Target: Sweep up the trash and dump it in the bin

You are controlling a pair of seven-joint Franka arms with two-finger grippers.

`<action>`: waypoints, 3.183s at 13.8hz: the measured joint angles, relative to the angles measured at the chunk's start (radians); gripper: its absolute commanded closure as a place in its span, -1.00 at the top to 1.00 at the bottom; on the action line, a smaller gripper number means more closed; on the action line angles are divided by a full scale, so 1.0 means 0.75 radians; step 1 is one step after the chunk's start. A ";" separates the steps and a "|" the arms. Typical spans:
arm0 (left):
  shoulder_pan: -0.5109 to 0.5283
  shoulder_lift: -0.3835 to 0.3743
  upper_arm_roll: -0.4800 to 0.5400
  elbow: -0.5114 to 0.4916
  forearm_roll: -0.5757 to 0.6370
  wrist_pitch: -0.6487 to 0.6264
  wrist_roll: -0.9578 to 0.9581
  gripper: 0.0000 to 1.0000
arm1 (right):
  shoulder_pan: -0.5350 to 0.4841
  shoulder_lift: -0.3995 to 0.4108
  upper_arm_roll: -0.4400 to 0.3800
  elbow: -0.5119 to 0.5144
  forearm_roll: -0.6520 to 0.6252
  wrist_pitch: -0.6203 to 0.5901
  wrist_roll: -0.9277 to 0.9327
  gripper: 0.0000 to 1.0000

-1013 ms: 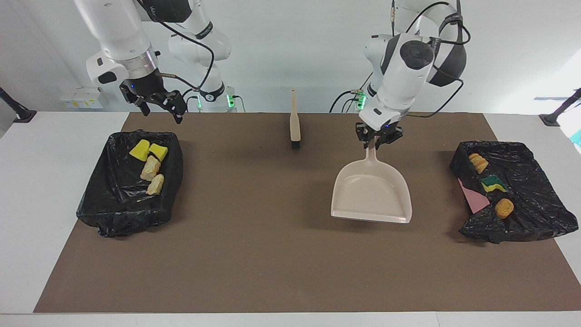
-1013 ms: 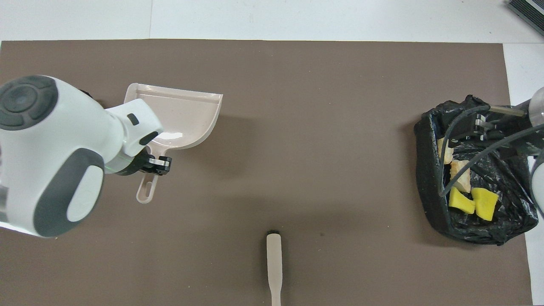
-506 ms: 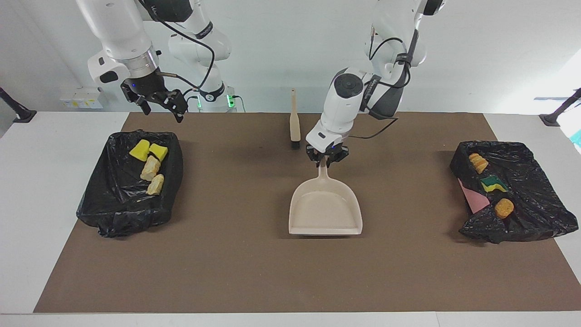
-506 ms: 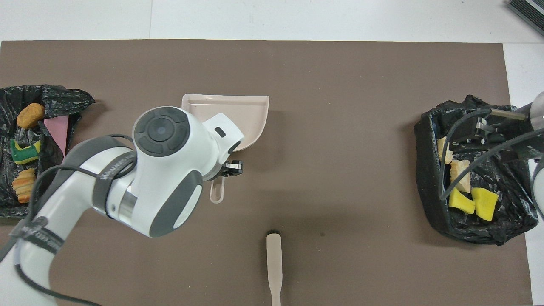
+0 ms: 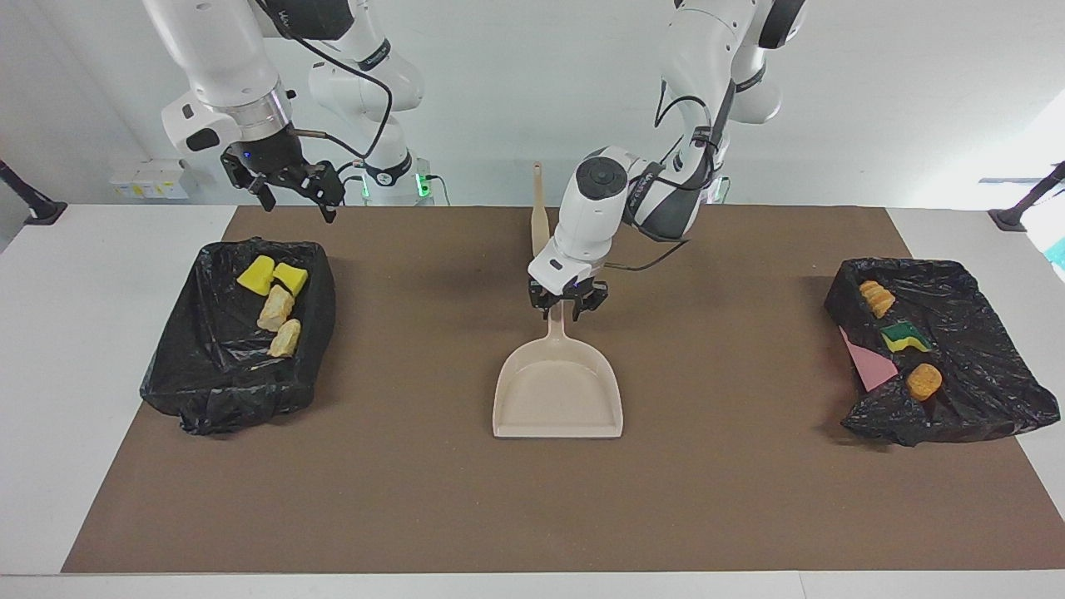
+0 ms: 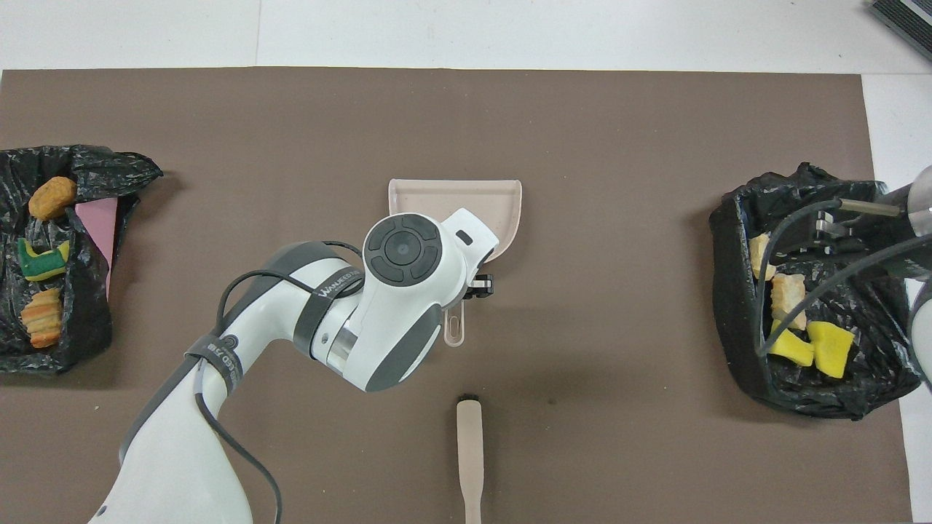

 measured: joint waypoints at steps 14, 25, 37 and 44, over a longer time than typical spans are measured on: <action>0.523 -0.163 0.054 0.102 0.006 -0.273 0.546 1.00 | 0.000 -0.008 0.002 -0.005 0.009 0.030 -0.131 1.00; 0.679 -0.359 0.120 0.291 0.041 -0.803 0.887 1.00 | -0.001 -0.017 0.001 -0.017 0.009 0.026 -0.132 1.00; 0.678 -0.474 0.127 0.291 0.054 -0.947 0.970 1.00 | -0.003 -0.031 -0.003 -0.005 0.009 0.022 -0.132 1.00; 0.678 -0.474 0.130 0.291 0.054 -0.946 0.971 1.00 | -0.003 -0.034 -0.003 -0.004 0.009 0.009 -0.132 1.00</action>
